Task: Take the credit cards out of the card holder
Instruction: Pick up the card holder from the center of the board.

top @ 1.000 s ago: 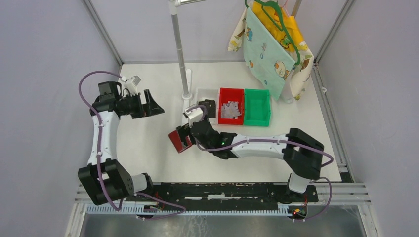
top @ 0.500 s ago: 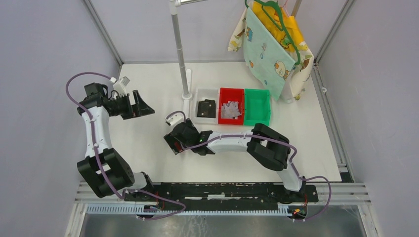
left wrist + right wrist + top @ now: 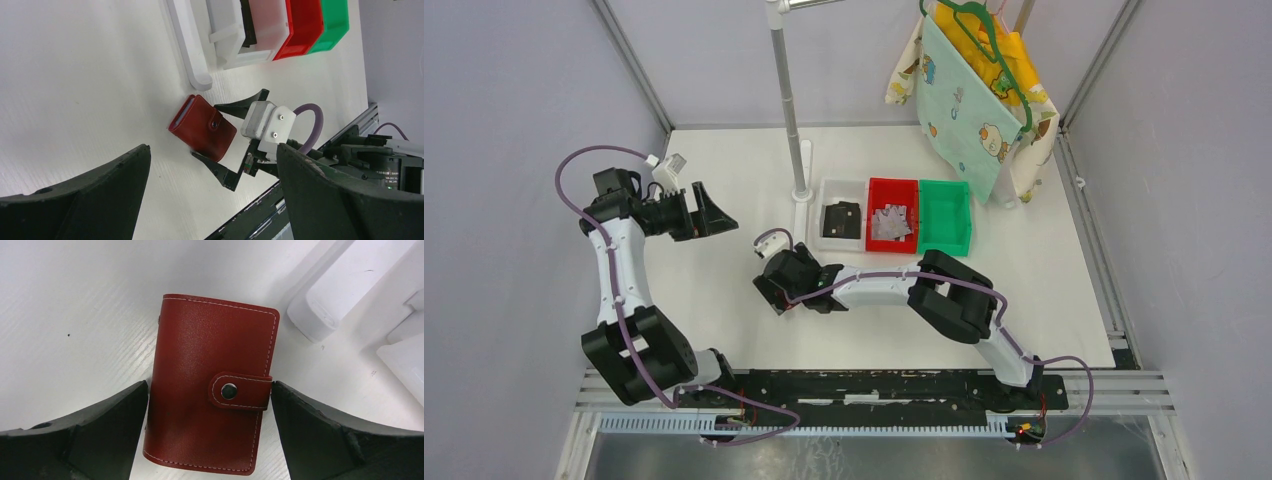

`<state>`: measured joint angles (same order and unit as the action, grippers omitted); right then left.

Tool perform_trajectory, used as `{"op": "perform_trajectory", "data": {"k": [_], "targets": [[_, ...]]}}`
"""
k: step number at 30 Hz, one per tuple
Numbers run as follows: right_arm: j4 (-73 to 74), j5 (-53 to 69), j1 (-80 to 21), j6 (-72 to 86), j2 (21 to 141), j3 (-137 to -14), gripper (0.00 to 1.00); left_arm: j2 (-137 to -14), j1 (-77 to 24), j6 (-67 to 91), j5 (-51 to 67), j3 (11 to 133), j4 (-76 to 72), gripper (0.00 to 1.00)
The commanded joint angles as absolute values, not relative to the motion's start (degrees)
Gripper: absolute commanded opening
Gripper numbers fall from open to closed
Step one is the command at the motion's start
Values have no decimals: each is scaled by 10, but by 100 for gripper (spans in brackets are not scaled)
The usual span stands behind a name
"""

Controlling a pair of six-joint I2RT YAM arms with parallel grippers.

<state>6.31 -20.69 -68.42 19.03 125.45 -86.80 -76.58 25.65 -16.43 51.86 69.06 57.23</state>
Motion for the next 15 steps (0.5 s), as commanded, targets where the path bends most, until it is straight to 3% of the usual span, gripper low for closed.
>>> {"op": "perform_trajectory", "data": {"k": [1, 2, 9, 15], "targets": [[44, -194, -685, 184, 1251, -832, 98, -744, 259, -159, 547, 698, 562, 100], [38, -195, -685, 186, 1246, -823, 98, -743, 259, -157, 547, 694, 559, 100], [-84, -194, -685, 190, 1158, -714, 71, -730, 258, -136, 568, 638, 537, 100], [-156, -198, -685, 183, 1093, -671, 69, -721, 250, -128, 579, 602, 530, 100]]}}
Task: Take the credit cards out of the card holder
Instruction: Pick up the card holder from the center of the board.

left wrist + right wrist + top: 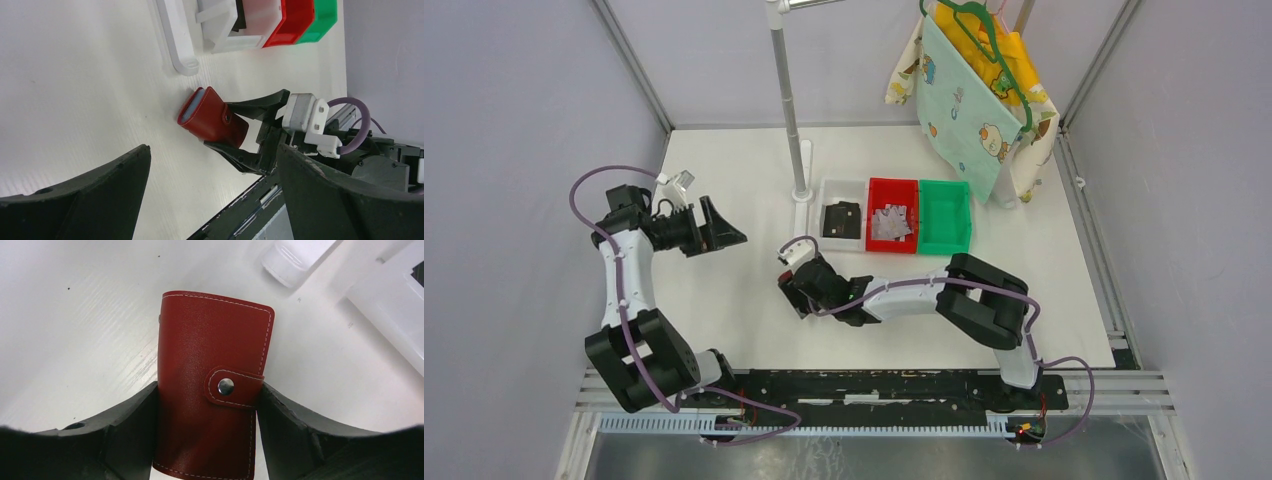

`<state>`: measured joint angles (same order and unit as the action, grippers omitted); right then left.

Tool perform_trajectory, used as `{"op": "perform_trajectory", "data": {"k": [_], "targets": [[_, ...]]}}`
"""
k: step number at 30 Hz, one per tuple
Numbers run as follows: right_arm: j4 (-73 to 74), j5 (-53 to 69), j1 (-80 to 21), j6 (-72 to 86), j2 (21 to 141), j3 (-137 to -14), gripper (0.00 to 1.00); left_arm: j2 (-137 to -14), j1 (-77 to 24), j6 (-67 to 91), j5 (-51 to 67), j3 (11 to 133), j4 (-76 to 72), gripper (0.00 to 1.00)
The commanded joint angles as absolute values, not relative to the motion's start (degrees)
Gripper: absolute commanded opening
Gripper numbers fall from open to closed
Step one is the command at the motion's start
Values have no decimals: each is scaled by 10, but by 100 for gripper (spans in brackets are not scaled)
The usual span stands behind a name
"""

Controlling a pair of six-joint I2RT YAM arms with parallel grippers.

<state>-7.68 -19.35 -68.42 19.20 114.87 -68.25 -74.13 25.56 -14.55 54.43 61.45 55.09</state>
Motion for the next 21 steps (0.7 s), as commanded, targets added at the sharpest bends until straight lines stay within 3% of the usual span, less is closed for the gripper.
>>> {"op": "perform_trajectory", "data": {"k": [1, 16, 21], "targets": [[-165, -198, -686, 182, 1086, -669, 68, -719, 247, -129, 581, 599, 529, 100], [-232, -201, -685, 172, 998, -711, 72, -691, 194, -77, 647, 597, 514, 99], [-243, -195, -685, 179, 994, -724, 72, -659, 148, -44, 647, 597, 489, 95]]}}
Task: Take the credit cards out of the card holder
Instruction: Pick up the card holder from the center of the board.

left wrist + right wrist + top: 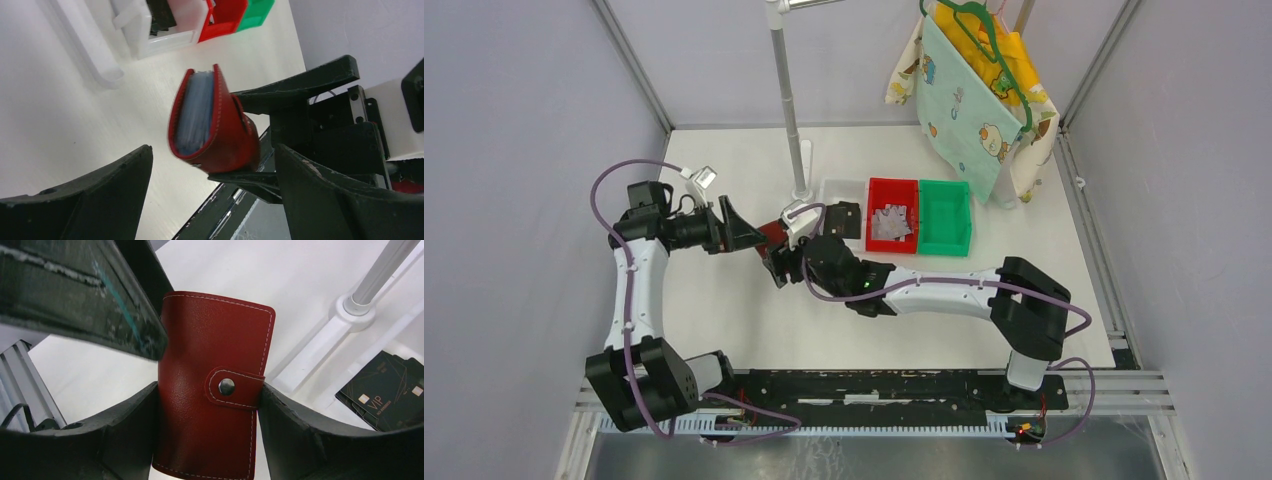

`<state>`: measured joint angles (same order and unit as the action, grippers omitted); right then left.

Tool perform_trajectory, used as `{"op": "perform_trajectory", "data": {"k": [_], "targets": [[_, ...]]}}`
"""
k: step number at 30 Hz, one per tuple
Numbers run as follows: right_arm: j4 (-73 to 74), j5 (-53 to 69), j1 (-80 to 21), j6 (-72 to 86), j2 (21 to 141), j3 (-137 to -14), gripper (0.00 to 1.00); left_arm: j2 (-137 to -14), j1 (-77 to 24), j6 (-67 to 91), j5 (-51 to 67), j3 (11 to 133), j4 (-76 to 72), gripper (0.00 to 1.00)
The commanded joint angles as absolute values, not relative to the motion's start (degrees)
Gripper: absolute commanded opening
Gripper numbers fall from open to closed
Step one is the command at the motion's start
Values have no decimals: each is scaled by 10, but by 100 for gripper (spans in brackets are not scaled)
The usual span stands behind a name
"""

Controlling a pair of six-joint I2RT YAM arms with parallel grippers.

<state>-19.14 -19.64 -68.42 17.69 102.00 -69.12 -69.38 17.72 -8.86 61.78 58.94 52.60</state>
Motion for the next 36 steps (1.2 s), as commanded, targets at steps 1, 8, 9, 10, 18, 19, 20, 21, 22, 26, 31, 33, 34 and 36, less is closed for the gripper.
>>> {"op": "perform_trajectory", "data": {"k": [1, 8, 9, 10, 18, 19, 20, 21, 22, 26, 31, 33, 34, 36], "targets": [[-246, -193, -686, 180, 992, -723, 73, -655, 141, -37, 644, 595, 481, 93], [-261, -197, -685, 187, 974, -708, 73, -656, 130, -22, 642, 595, 468, 67], [-262, -199, -685, 188, 972, -708, 73, -657, 129, -22, 645, 595, 469, 60], [-263, -200, -685, 188, 971, -708, 73, -657, 129, -22, 651, 595, 468, 55], [-259, -160, -677, 214, 958, -707, 95, -659, 121, -30, 652, 594, 470, 18], [-262, -122, -665, 224, 951, -702, 98, -659, 121, -36, 653, 597, 473, 15], [-262, -74, -652, 243, 940, -696, 98, -660, 121, -42, 655, 601, 476, 12], [-269, -36, -637, 259, 927, -682, 98, -661, 120, -50, 655, 606, 481, 9], [-282, 15, -623, 274, 912, -666, 98, -662, 120, -60, 656, 614, 486, 7], [-295, 163, -567, 316, 858, -610, 98, -661, 107, -113, 683, 641, 526, 5], [-282, 253, -536, 330, 801, -562, 98, -649, 66, -130, 707, 658, 531, 6], [-280, 253, -535, 334, 779, -539, 98, -647, 54, -128, 726, 667, 531, 7], [-285, 254, -535, 338, 769, -528, 98, -646, 50, -128, 738, 672, 531, 7], [-297, 259, -535, 347, 757, -508, 98, -643, 44, -128, 758, 681, 531, 7]]}}
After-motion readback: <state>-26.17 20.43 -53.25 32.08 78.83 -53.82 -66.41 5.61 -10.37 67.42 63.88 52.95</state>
